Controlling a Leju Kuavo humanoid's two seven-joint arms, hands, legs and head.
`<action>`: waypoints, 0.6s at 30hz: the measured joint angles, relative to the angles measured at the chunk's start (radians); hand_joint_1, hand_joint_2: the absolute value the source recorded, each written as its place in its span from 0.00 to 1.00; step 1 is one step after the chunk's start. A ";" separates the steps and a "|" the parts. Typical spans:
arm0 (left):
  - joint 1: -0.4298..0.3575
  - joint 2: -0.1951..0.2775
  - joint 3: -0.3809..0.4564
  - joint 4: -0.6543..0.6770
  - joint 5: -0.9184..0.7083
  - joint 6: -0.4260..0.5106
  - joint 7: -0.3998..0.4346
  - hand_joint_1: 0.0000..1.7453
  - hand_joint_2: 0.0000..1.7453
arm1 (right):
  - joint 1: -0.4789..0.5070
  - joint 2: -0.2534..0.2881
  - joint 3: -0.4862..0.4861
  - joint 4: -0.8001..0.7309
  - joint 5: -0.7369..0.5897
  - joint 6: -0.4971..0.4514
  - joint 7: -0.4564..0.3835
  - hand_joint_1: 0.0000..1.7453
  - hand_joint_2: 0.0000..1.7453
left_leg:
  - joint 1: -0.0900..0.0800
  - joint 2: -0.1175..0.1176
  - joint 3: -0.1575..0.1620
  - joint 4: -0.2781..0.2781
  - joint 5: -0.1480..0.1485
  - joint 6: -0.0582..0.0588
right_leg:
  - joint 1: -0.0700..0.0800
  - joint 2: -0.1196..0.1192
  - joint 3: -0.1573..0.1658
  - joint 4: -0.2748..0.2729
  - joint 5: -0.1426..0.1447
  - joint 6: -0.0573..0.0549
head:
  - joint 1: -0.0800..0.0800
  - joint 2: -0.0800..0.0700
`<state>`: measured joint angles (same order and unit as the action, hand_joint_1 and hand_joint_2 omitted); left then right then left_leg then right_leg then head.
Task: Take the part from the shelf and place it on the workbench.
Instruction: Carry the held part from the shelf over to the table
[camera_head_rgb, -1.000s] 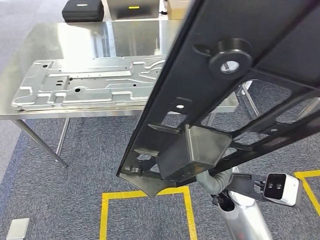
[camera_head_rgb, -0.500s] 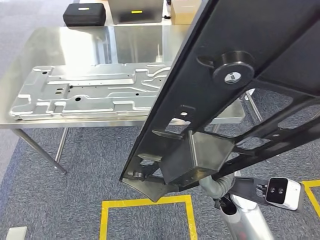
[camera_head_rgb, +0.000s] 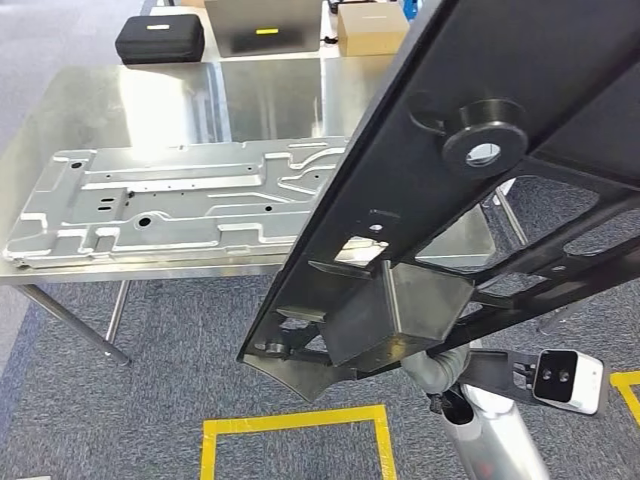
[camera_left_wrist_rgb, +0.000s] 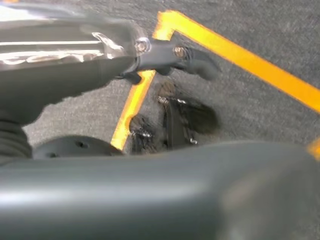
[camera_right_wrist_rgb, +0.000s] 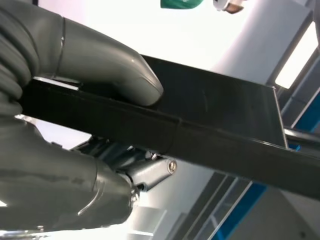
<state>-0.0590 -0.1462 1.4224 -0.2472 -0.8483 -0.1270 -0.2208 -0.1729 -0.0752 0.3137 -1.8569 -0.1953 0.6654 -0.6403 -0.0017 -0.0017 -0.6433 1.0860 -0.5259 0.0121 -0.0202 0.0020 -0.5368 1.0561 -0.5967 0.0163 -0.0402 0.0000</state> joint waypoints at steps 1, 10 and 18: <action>0.001 0.000 0.000 0.000 0.000 0.000 -0.001 0.00 1.00 | 0.001 0.000 -0.002 -0.001 0.000 0.002 -0.001 1.00 1.00 | 0.000 0.000 0.006 -0.009 0.000 0.006 | 0.001 0.001 0.002 0.000 0.001 0.007 | 0.000 0.000; 0.000 0.003 0.001 -0.002 -0.001 -0.001 -0.007 0.00 1.00 | 0.014 -0.003 -0.029 -0.003 0.002 0.020 -0.006 1.00 1.00 | 0.013 -0.001 0.088 -0.037 -0.038 0.025 | 0.002 -0.001 -0.149 0.211 -0.036 0.028 | 0.002 0.000; -0.004 0.006 0.002 -0.002 -0.007 -0.005 -0.016 0.00 1.00 | 0.025 -0.004 -0.043 -0.007 0.008 0.033 -0.010 1.00 1.00 | 0.013 -0.001 0.131 -0.019 -0.079 -0.017 | 0.004 -0.005 -0.085 0.012 0.065 -0.012 | 0.003 0.000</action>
<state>-0.0628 -0.1405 1.4240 -0.2495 -0.8552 -0.1317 -0.2372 -0.1483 -0.0793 0.2708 -1.8642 -0.1869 0.6980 -0.6498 0.0108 -0.0024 -0.5122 1.0666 -0.6051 -0.0047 -0.0158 -0.0031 -0.6220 1.0684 -0.5314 0.0043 -0.0369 0.0000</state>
